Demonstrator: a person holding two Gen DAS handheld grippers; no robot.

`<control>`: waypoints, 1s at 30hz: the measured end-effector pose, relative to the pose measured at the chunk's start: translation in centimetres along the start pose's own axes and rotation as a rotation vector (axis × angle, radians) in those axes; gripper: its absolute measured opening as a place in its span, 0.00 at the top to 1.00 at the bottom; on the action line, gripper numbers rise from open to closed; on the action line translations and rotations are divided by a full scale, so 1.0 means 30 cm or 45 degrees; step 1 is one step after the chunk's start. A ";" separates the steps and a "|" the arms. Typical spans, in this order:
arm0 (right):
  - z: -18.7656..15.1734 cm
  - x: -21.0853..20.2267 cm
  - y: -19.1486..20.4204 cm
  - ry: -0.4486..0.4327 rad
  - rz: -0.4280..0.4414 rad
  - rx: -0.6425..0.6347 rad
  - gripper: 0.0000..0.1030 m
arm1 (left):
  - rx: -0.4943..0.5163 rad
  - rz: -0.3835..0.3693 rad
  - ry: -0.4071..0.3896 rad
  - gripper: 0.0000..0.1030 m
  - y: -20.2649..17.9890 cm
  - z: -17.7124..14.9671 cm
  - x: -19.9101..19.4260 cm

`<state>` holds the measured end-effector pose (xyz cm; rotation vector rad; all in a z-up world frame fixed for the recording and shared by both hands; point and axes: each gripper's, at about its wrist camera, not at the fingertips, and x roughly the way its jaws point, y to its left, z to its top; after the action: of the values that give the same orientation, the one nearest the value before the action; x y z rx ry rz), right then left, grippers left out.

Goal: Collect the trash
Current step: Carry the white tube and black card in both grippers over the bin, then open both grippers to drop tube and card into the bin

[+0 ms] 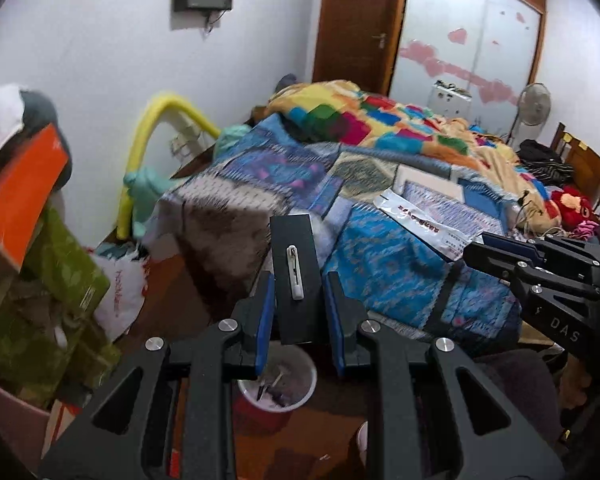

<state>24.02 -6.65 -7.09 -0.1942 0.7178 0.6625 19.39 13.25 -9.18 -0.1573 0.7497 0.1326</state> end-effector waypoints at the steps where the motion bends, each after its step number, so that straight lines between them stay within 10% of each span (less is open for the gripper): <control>1: -0.006 0.024 0.017 0.020 0.011 -0.010 0.85 | -0.013 0.005 0.013 0.76 0.021 -0.015 0.011; 20: -0.115 0.494 0.167 0.452 0.260 0.002 0.84 | -0.265 0.009 0.370 0.76 0.243 -0.265 0.376; 24: -0.116 0.585 0.170 0.556 0.277 0.038 0.63 | -0.289 -0.001 0.416 0.76 0.246 -0.264 0.446; 30: -0.107 0.603 0.126 0.536 0.201 0.024 0.62 | -0.288 -0.025 0.432 0.76 0.223 -0.237 0.523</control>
<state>30.06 3.99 -21.29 -0.2652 1.1519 0.7741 24.84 19.47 -25.72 -0.4096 1.0709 0.1744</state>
